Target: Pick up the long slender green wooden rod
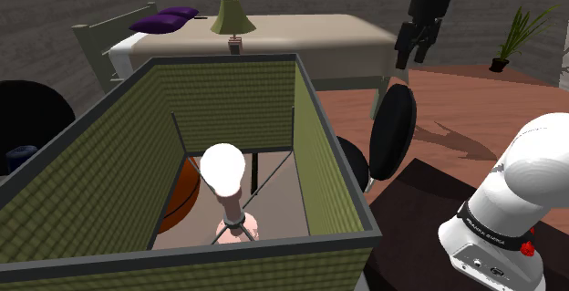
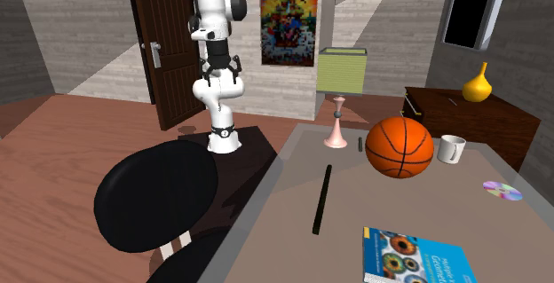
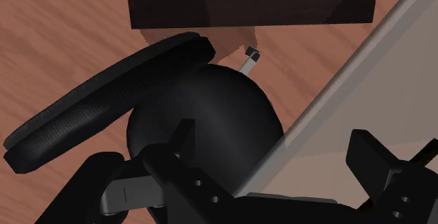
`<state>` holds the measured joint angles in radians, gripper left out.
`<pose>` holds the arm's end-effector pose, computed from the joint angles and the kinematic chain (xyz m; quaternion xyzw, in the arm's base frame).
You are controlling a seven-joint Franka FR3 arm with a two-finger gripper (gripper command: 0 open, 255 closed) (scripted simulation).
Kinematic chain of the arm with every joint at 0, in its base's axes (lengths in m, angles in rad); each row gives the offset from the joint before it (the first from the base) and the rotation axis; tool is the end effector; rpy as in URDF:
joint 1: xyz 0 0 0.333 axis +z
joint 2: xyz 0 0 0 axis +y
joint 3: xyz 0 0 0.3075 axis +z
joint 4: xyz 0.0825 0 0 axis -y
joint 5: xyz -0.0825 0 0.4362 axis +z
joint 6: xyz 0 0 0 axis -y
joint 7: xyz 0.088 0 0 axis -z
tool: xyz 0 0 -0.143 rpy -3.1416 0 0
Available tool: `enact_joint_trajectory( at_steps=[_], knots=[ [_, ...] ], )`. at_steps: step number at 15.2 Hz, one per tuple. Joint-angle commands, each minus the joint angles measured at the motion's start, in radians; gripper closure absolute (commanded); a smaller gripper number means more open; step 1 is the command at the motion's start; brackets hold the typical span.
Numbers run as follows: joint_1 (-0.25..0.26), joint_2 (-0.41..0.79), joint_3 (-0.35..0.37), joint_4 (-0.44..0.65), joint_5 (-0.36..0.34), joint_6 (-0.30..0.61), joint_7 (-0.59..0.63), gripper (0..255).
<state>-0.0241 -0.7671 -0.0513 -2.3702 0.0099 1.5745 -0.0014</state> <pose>0.3676 -0.0282 0.5342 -0.9992 0.0296 0.0139 0.0232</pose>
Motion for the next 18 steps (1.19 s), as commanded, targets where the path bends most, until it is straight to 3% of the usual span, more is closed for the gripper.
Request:
enact_joint_trajectory(
  at_steps=[1, 10, 18],
  knots=[
    [0.000, 0.000, 0.000, 0.000, 0.000, 0.000, 0.000, 0],
    [0.022, 0.148, 0.166, -0.084, 0.097, 0.269, 0.254, 0],
    [0.021, 0.390, 0.308, -0.046, 0.117, 0.504, 0.483, 0]
  ],
)
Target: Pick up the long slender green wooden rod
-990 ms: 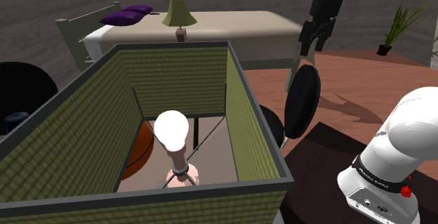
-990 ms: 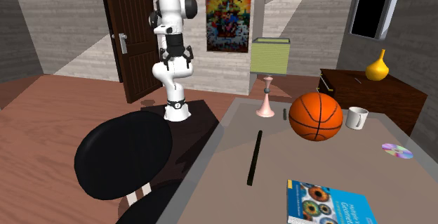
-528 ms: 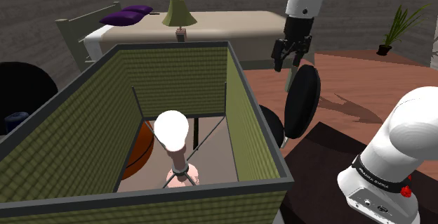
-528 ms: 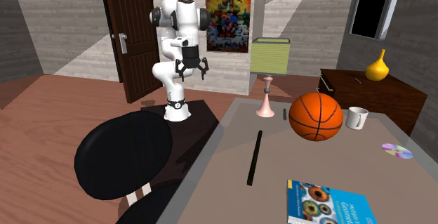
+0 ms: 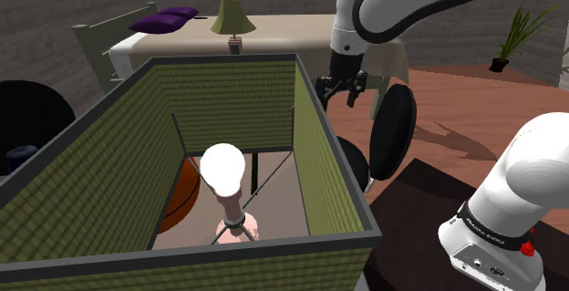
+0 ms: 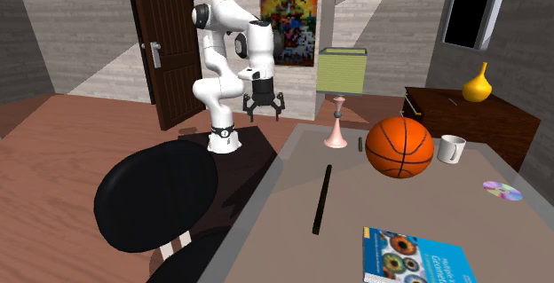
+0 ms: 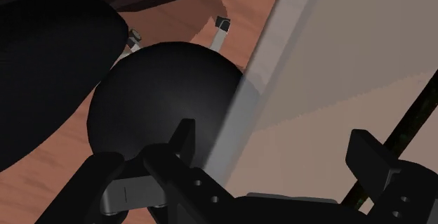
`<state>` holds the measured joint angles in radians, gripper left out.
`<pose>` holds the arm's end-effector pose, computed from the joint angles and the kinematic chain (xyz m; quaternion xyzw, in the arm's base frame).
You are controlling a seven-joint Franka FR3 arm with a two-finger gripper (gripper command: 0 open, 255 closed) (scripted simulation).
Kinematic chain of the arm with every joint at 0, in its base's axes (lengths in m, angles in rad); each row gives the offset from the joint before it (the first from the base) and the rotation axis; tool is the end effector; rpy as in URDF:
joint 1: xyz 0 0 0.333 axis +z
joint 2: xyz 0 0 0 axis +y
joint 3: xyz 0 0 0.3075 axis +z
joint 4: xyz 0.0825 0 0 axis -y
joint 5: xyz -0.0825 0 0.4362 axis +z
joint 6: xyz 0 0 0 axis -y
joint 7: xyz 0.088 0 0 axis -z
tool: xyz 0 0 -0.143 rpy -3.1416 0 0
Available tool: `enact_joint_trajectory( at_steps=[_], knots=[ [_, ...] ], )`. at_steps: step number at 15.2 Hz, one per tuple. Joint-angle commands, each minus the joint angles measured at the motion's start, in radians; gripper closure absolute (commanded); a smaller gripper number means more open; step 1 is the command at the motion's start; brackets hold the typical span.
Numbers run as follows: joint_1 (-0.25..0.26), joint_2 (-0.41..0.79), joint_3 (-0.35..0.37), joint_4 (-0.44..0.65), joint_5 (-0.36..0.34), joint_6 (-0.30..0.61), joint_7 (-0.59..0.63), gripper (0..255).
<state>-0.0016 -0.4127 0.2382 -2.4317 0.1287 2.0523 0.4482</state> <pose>0.4601 0.1182 0.3875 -0.9895 0.1435 -0.0088 0.0136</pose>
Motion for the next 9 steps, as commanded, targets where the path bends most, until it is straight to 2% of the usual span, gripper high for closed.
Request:
enact_joint_trajectory(
  at_steps=[1, 5, 9],
  knots=[
    [-0.003, 0.071, 0.034, 0.028, -0.007, 0.053, 0.064, 0],
    [-0.013, 0.223, 0.093, 0.092, -0.050, 0.149, 0.196, 0],
    [-0.014, 0.385, 0.132, 0.182, -0.130, 0.223, 0.341, 0]
  ],
)
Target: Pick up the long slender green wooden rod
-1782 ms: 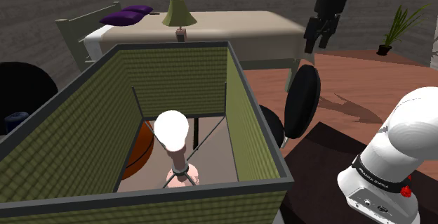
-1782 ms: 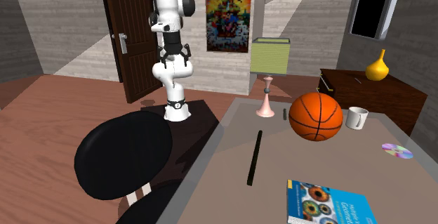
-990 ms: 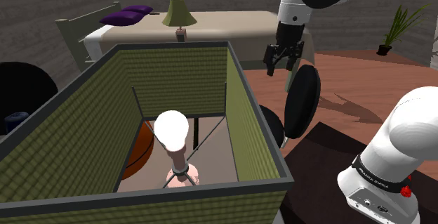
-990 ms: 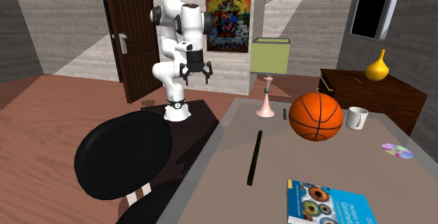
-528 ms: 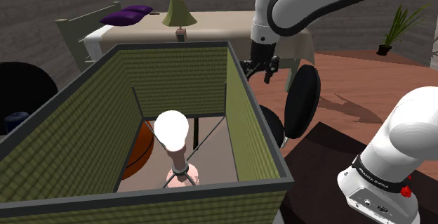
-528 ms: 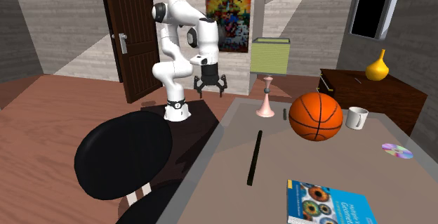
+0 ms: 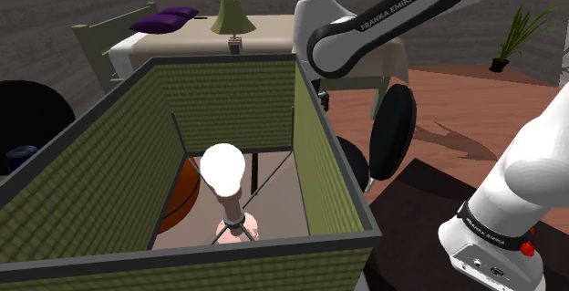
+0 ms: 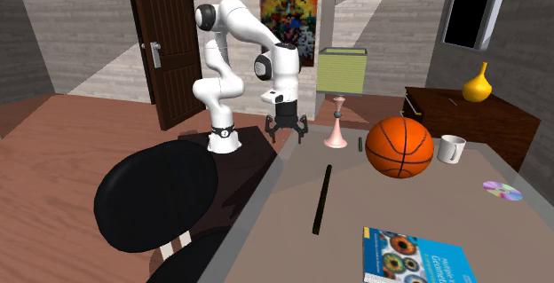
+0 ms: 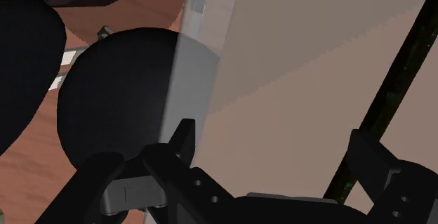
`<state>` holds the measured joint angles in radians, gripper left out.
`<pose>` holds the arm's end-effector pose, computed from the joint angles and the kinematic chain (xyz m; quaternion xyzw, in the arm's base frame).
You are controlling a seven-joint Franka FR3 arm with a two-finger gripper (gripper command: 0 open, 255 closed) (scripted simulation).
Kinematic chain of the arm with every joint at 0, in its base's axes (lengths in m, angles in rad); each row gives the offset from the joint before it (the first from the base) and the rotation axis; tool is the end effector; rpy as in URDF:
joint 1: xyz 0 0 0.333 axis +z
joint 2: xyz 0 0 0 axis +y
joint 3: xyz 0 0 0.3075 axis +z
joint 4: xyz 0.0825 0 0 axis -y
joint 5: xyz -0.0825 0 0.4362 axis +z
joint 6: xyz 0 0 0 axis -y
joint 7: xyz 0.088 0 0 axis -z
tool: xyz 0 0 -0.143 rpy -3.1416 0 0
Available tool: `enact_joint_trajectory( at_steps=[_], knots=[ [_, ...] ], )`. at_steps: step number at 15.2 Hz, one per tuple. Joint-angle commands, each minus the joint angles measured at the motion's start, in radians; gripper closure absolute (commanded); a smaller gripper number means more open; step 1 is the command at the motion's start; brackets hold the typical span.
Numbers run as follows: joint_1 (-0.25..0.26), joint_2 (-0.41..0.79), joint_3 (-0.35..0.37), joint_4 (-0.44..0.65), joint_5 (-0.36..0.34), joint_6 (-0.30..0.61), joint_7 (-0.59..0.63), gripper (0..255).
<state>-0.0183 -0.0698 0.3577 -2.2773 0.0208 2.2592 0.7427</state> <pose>0.5241 0.1852 0.3118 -0.9781 0.2066 -0.0224 0.0088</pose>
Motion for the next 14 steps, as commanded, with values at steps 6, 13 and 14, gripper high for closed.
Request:
enact_joint_trajectory(
  at_steps=[6, 13, 14],
  knots=[
    [0.044, 0.294, 0.012, 0.209, -0.174, 0.073, 0.265, 0],
    [0.142, 0.580, -0.054, 0.492, -0.296, 0.067, 0.449, 0],
    [0.156, 0.621, -0.064, 0.539, -0.307, 0.061, 0.468, 0]
  ],
)
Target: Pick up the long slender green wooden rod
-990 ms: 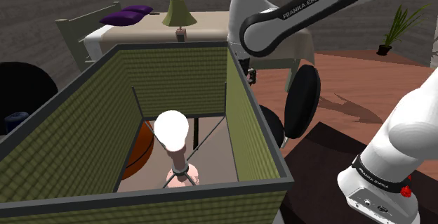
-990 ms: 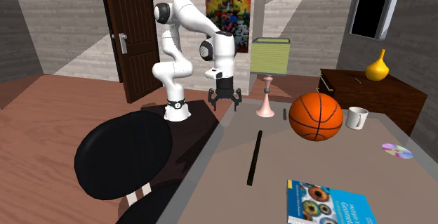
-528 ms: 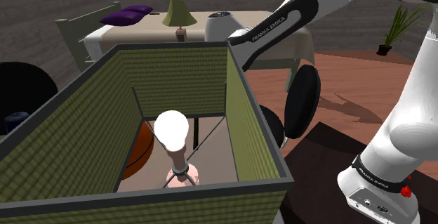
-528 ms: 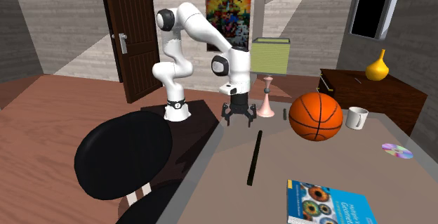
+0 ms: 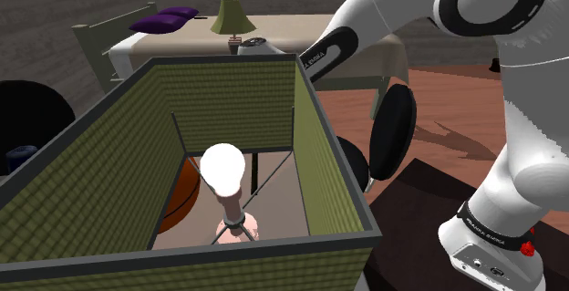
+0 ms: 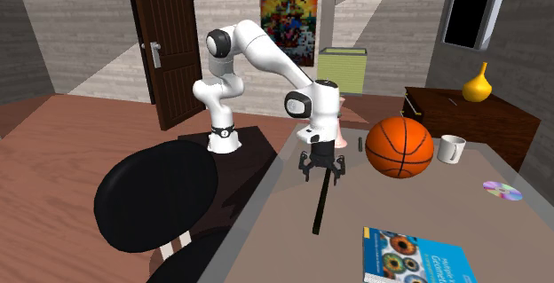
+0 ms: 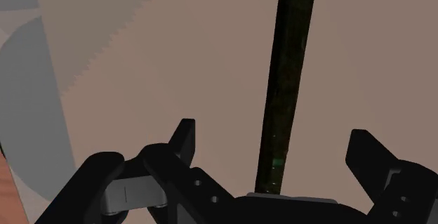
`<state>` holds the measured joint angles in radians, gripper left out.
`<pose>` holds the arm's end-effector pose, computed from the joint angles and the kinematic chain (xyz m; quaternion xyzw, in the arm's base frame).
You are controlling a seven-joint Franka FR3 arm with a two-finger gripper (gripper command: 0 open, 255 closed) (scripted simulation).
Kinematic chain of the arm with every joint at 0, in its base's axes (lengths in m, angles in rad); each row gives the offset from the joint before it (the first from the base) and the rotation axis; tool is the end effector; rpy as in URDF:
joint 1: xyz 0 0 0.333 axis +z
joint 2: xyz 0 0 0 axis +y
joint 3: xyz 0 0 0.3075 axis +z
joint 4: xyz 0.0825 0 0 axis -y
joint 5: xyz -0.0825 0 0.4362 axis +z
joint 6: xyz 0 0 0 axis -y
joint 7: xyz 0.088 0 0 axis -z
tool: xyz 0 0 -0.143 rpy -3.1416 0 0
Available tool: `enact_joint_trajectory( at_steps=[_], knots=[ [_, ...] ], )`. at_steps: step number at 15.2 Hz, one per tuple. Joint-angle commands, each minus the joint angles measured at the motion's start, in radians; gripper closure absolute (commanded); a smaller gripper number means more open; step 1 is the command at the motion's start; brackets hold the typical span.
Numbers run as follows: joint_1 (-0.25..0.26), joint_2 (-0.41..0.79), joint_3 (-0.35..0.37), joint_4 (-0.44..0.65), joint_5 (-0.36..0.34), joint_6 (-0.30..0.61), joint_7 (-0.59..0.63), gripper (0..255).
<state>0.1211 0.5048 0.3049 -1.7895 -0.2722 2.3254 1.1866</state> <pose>0.6437 0.2712 0.2097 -0.9515 0.3046 -0.0428 0.0021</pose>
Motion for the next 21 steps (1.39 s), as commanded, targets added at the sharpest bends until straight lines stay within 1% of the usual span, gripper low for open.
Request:
enact_joint_trajectory(
  at_steps=[1, 8, 10, 11, 19, 21],
  knots=[
    [0.021, 0.056, -0.014, 0.063, -0.015, -0.007, 0.028, 0],
    [0.033, 0.120, -0.033, 0.056, -0.042, 0.062, 0.048, 0],
    [0.033, 0.120, -0.034, 0.056, -0.042, 0.062, 0.048, 0],
    [0.034, 0.120, -0.033, 0.058, -0.041, 0.061, 0.048, 255],
    [0.037, 0.119, -0.033, 0.057, -0.042, 0.060, 0.052, 255],
    [0.031, 0.111, -0.030, 0.057, -0.039, 0.053, 0.046, 255]
  ],
)
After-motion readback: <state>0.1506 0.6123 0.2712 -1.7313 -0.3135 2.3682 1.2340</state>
